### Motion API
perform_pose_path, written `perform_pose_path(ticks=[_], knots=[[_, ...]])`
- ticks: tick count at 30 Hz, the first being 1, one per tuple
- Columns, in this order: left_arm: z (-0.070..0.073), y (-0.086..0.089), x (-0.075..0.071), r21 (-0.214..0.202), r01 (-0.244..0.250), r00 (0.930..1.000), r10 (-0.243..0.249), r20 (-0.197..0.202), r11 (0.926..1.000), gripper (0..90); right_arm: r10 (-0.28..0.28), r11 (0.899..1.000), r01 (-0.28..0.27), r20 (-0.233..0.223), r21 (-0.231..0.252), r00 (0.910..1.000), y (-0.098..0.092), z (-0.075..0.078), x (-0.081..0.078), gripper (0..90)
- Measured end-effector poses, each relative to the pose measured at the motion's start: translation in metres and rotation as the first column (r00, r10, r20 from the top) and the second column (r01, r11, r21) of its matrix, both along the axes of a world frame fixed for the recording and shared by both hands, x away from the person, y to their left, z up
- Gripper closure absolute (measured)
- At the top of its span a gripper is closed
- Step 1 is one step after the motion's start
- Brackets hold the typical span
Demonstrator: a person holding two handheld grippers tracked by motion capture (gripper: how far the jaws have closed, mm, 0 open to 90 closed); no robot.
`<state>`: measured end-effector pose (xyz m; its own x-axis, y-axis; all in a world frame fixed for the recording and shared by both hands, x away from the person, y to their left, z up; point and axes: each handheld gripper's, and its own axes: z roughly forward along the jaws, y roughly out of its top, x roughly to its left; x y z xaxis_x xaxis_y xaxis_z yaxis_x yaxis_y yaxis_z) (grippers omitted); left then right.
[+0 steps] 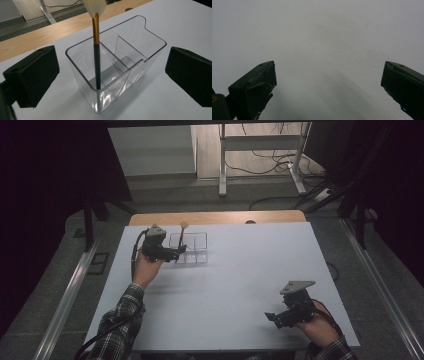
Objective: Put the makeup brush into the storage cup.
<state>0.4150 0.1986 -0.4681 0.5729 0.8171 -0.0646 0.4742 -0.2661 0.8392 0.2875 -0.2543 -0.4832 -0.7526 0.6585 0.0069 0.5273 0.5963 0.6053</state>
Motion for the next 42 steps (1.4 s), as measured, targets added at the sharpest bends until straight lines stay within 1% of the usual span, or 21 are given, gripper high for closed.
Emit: perform_pose_path(ticks=[8,15,21,28,35,42], knots=[[-0.001,0.001,-0.004,0.000,-0.002,1.0000,0.002,-0.006,1.0000,0.0,0.002,1.000,-0.002,0.002,0.005,1.0000,0.000,0.001,0.000,0.2],[-0.004,-0.001,-0.008,0.015,0.010,0.9998,-0.010,-0.018,0.9998,0.0,-0.001,1.000,0.001,0.001,0.016,1.0000,0.000,0.001,0.000,0.1],[-0.003,-0.002,-0.011,0.005,0.024,0.9994,-0.024,-0.024,0.9997,0.0,-0.001,1.000,0.000,0.002,0.026,1.0000,-0.001,0.002,0.000,0.1],[-0.004,-0.001,-0.014,-0.004,0.029,0.9989,-0.029,-0.036,0.9996,0.0,0.001,1.000,-0.001,0.002,0.020,1.0000,-0.001,0.002,0.000,0.1],[-0.004,-0.001,-0.017,-0.005,0.031,0.9991,-0.031,-0.028,0.9995,0.0,0.001,1.000,-0.001,0.000,0.023,1.0000,-0.001,0.002,0.000,0.1],[-0.005,-0.003,-0.021,0.007,0.032,0.9992,-0.032,-0.023,0.9995,0.0,0.005,1.000,-0.005,0.004,0.019,1.0000,-0.001,0.002,0.000,0.2]])
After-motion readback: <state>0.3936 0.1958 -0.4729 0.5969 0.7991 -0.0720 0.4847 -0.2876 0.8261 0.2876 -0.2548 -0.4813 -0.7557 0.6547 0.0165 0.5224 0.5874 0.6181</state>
